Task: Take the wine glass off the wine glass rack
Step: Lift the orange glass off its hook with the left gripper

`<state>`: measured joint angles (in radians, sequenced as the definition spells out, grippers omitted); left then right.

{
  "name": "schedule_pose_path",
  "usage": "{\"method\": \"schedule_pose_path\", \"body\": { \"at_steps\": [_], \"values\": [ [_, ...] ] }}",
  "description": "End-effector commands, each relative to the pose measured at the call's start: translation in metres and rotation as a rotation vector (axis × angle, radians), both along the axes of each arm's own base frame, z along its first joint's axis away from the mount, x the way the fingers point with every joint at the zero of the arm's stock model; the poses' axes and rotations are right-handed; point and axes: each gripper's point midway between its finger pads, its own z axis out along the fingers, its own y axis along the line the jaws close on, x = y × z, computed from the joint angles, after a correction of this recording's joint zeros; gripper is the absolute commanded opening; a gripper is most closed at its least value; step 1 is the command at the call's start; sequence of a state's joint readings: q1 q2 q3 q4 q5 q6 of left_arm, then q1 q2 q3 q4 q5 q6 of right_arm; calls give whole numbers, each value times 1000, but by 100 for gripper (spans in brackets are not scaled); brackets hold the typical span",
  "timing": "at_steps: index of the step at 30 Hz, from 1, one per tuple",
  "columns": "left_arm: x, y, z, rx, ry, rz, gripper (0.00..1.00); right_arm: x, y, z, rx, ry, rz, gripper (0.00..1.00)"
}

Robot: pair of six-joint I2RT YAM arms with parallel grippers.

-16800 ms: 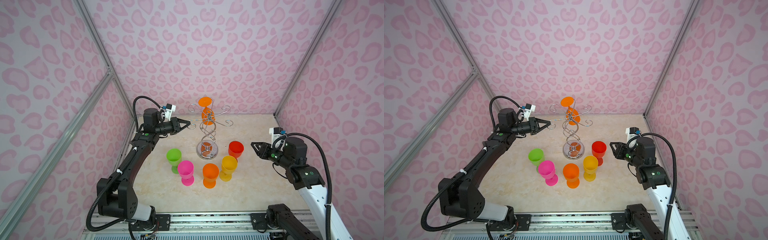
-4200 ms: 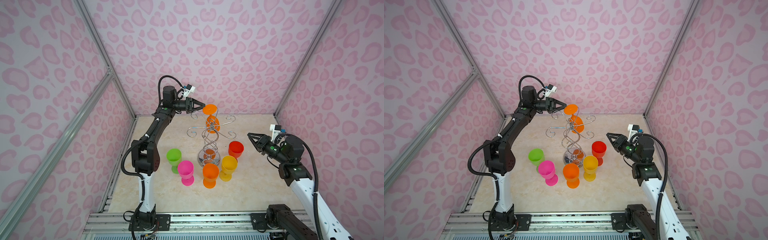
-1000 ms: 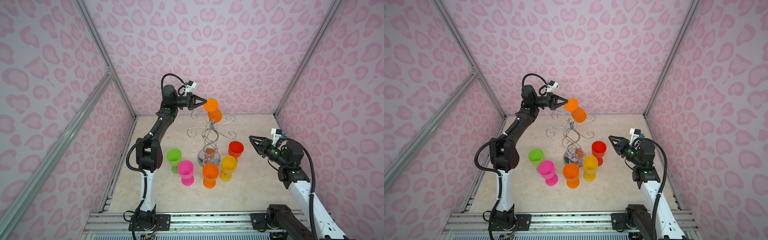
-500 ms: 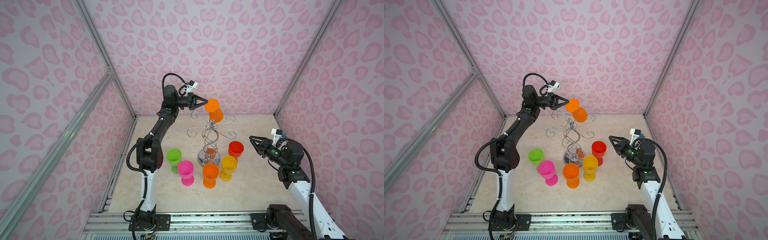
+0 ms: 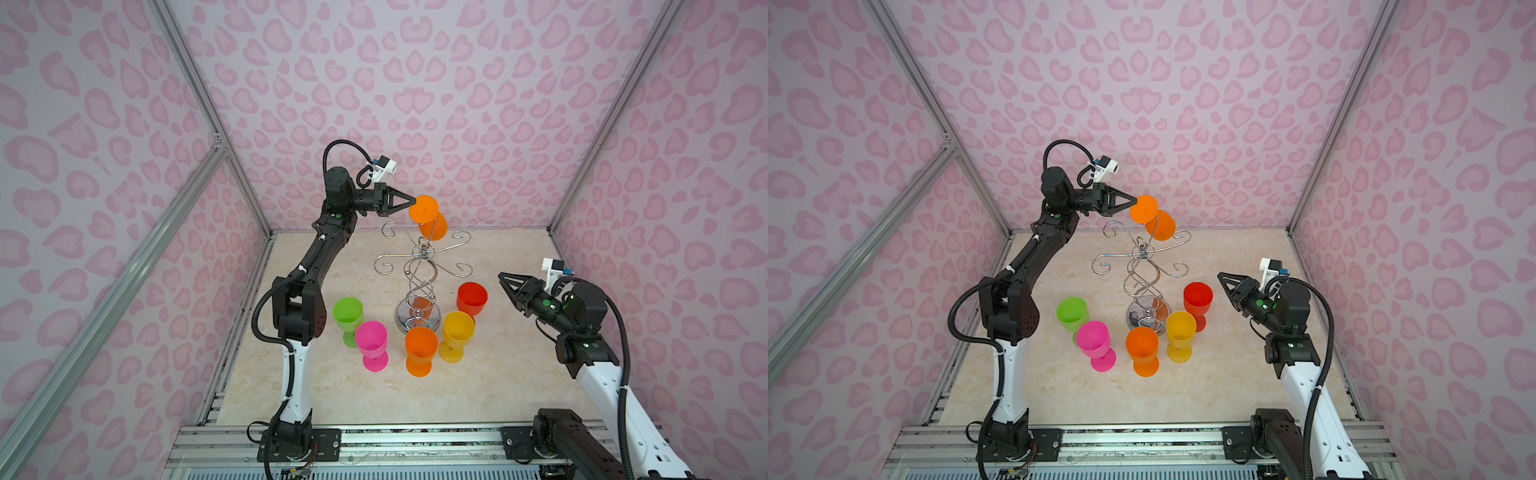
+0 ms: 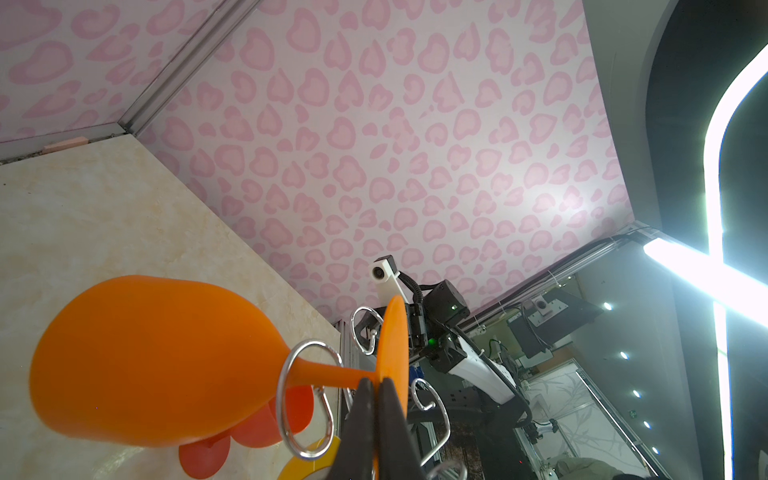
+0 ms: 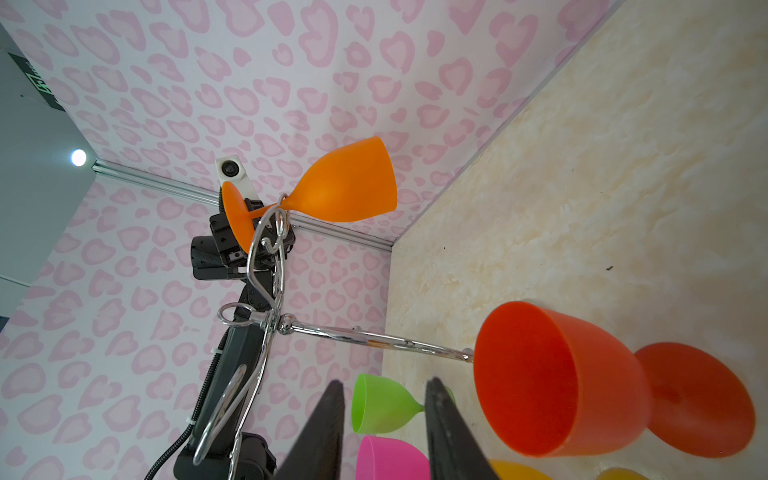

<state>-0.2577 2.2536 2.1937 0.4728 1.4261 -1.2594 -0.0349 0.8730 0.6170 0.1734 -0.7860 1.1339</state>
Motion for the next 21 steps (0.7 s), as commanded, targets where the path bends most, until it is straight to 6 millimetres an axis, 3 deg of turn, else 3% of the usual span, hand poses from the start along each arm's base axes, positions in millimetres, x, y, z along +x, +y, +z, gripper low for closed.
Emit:
{"method": "schedule_pose_path", "body": {
  "at_steps": [1, 21],
  "values": [
    [-10, 1, 13, -13, -85, -21, 2, 0, 1, 5, 3, -29, 3, 34],
    [-23, -2, 10, -7, -97, -56, 2, 1, 1, 0, 4, -20, 8, 34]
  ]
}}
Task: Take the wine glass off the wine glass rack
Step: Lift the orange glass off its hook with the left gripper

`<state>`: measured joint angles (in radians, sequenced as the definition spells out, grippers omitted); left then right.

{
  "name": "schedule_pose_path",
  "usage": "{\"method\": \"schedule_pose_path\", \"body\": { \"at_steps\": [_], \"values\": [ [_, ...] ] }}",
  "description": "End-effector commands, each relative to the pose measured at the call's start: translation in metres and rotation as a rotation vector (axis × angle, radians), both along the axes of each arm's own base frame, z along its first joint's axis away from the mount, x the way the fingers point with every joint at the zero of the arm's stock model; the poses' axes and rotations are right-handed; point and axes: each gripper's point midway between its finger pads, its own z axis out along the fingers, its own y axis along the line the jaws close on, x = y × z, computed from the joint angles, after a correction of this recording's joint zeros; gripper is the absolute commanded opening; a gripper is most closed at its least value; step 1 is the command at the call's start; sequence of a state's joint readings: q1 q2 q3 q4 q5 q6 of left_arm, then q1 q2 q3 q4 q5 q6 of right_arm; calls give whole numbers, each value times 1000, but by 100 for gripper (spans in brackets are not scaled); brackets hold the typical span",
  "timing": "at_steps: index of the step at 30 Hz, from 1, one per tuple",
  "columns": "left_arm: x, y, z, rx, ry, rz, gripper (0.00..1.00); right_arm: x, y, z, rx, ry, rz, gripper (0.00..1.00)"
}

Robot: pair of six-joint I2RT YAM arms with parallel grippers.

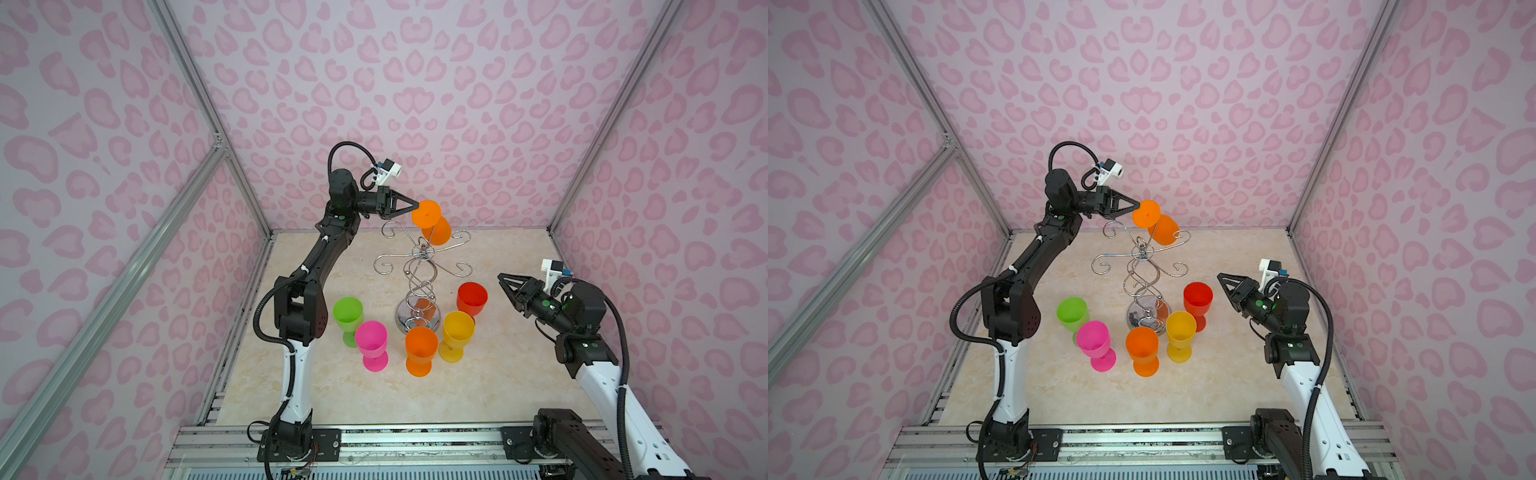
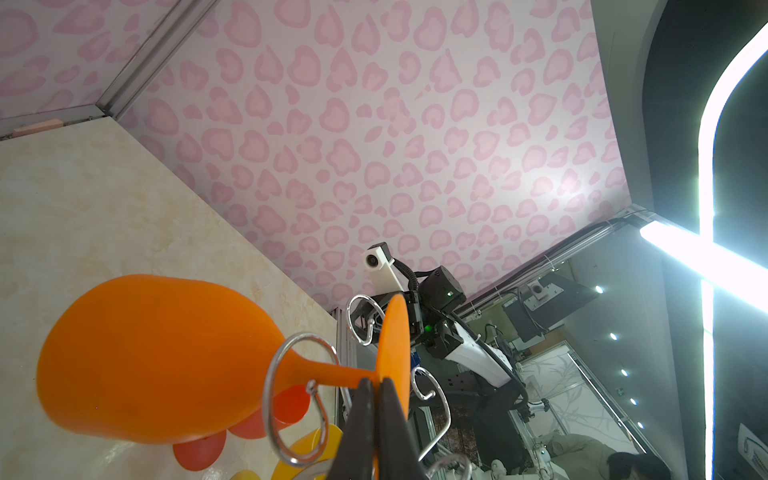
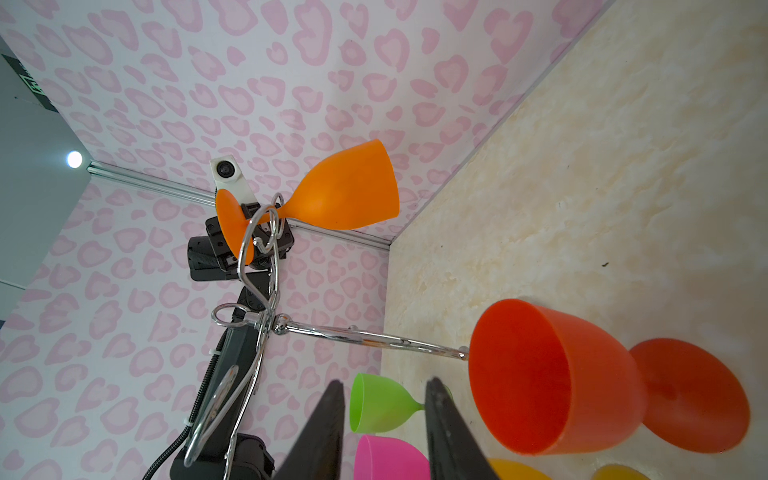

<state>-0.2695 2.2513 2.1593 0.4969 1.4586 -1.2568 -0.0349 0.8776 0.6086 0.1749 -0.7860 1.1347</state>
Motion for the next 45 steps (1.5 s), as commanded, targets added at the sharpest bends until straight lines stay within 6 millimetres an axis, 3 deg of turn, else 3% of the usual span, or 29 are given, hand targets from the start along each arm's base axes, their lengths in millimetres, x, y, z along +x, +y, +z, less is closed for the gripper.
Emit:
{"method": "schedule_pose_path", "body": {
  "at_steps": [1, 22, 45],
  "values": [
    [-15, 4, 20, -20, -98, -14, 2, 1, 1, 5, 3, -35, 8, 34],
    [-17, 18, 24, -19, -101, 12, 2, -1, -3, 0, 15, -29, 3, 34],
    [-16, 26, 14, -14, -76, 30, 2, -1, -7, -6, 25, -24, -2, 34]
  ]
}}
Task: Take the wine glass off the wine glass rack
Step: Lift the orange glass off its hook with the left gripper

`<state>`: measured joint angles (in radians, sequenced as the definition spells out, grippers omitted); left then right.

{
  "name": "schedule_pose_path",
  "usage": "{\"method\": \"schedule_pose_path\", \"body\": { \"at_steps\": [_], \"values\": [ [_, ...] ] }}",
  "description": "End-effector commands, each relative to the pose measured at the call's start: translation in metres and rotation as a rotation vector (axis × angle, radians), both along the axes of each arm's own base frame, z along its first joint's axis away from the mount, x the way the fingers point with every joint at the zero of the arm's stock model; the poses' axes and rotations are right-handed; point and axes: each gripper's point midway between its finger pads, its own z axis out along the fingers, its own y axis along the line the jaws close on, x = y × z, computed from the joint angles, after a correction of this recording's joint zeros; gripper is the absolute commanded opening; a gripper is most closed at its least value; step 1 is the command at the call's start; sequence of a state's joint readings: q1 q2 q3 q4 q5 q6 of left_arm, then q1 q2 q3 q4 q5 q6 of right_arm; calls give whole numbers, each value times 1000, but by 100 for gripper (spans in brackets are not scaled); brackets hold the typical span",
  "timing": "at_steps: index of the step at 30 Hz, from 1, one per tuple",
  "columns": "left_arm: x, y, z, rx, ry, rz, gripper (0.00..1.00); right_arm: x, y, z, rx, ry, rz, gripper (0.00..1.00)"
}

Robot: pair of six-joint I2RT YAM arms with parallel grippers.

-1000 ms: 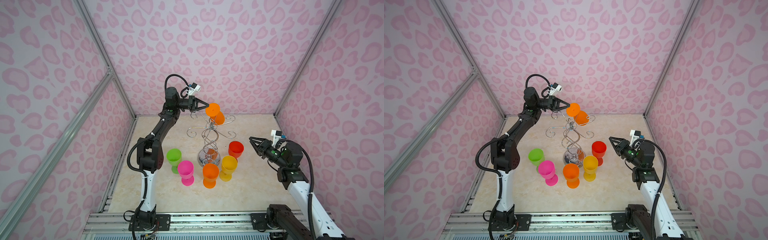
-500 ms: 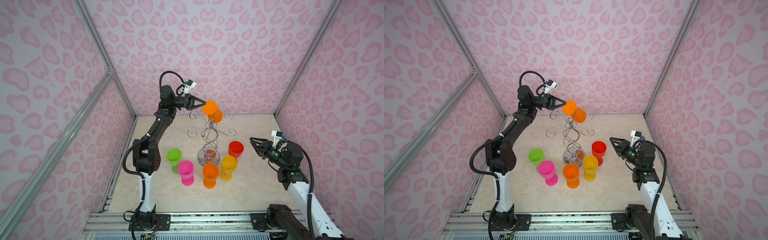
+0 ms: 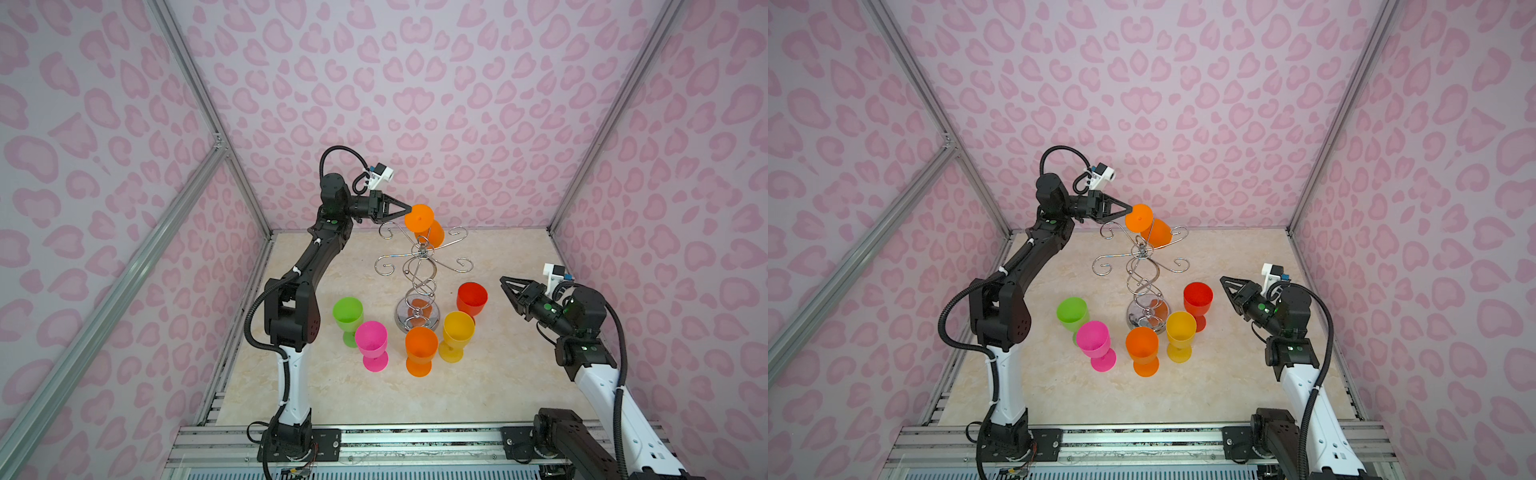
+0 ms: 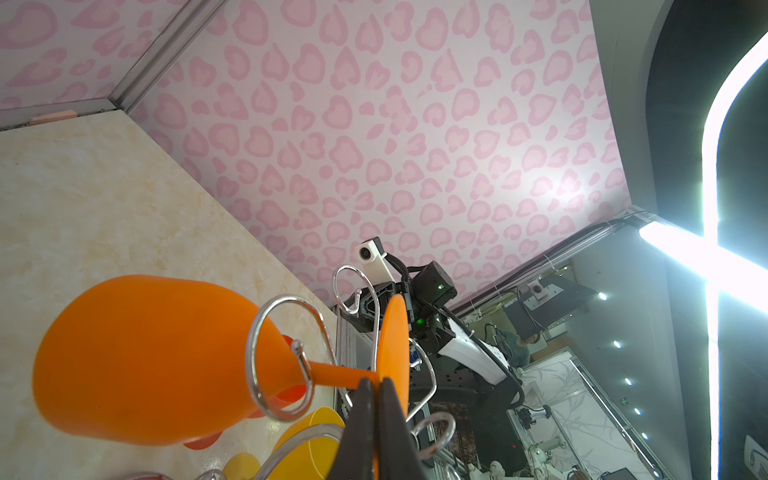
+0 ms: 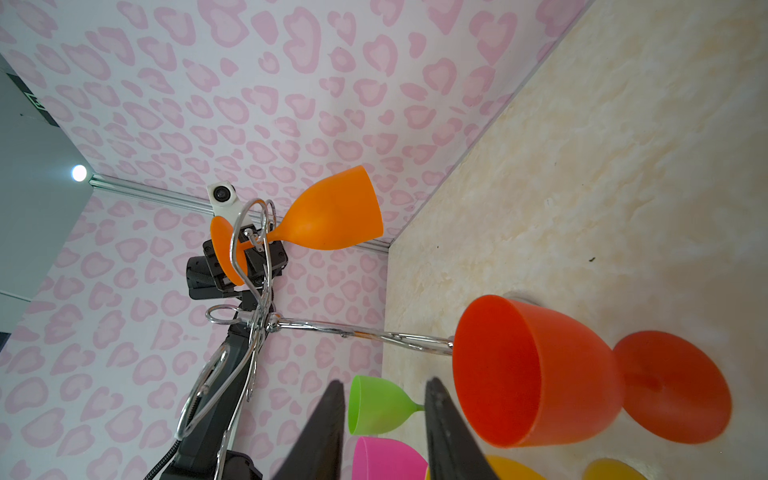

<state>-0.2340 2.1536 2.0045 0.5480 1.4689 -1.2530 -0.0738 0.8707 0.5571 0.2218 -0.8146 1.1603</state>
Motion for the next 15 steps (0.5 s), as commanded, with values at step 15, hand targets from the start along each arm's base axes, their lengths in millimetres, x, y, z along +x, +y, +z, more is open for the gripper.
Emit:
{"method": "schedule_pose_path", "body": {
  "at_steps": [15],
  "values": [
    [1, 21, 12, -15, -59, 47, 2, 0, -2, 4, 11, -38, 8, 34]
  ]
}}
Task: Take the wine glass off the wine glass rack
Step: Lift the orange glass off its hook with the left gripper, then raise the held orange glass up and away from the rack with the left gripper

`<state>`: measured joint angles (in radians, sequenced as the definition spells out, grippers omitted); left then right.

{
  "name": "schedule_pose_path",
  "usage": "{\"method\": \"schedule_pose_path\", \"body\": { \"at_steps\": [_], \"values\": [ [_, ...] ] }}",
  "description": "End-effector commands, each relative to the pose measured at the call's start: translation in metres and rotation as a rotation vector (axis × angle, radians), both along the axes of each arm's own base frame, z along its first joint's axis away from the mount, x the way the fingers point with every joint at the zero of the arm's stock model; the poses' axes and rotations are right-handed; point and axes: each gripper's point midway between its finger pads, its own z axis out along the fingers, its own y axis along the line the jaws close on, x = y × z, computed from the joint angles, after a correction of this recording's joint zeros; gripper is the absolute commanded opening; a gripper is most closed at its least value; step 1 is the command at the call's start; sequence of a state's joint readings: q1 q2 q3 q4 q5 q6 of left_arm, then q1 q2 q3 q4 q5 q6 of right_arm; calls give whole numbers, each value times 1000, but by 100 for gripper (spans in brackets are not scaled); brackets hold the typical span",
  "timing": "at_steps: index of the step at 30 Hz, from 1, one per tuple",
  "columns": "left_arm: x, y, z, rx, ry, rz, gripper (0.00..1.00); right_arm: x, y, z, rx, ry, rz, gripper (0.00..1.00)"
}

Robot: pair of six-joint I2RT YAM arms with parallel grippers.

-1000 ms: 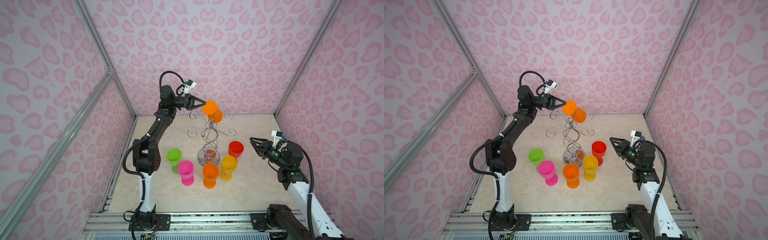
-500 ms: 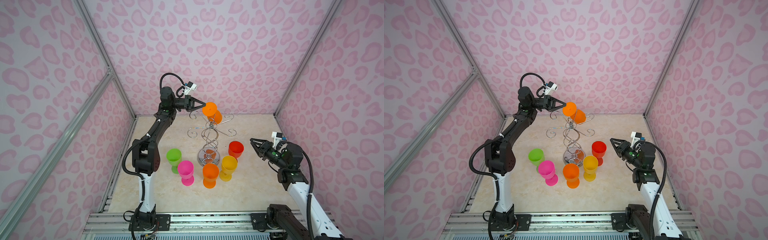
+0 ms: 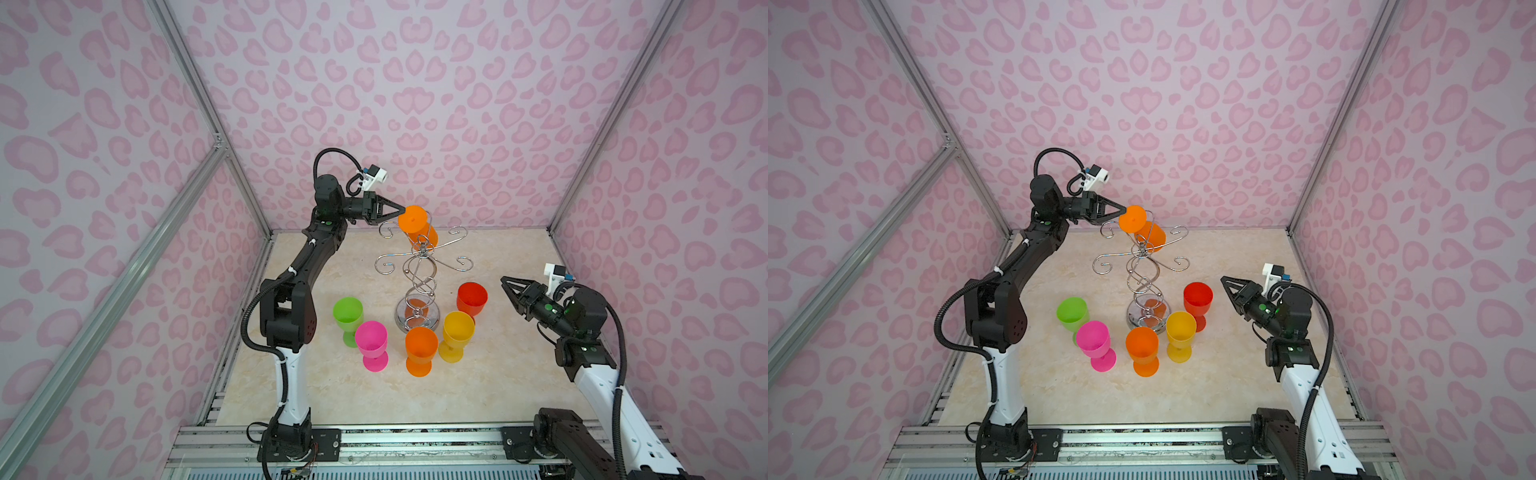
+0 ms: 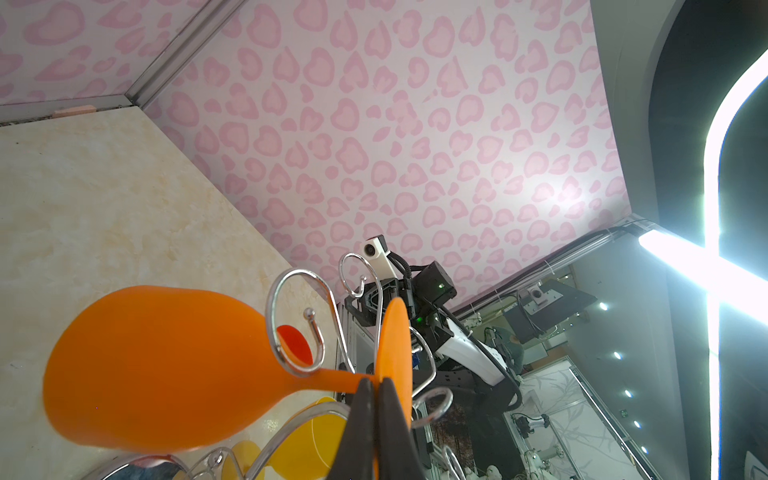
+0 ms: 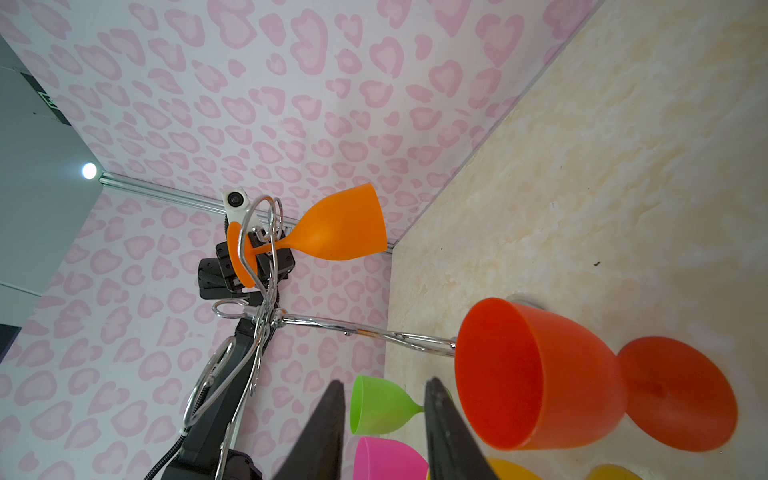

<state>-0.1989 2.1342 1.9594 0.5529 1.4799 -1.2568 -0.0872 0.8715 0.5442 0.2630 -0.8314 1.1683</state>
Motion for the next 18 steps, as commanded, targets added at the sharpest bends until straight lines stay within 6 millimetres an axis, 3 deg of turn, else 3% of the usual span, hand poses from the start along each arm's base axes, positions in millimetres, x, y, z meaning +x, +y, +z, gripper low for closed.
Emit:
{"method": "schedule_pose_path", "body": {
  "at_steps": [1, 11, 18],
  "values": [
    [-4, 5, 18, -22, -82, 25, 2, 0, 1, 2, 4, -16, 8, 34],
    [6, 21, 20, -24, -79, 65, 2, 1, -1, 1, 6, -15, 6, 34],
    [19, 43, 24, -27, -78, 120, 2, 1, -1, 0, 6, -13, 6, 34]
  ]
}}
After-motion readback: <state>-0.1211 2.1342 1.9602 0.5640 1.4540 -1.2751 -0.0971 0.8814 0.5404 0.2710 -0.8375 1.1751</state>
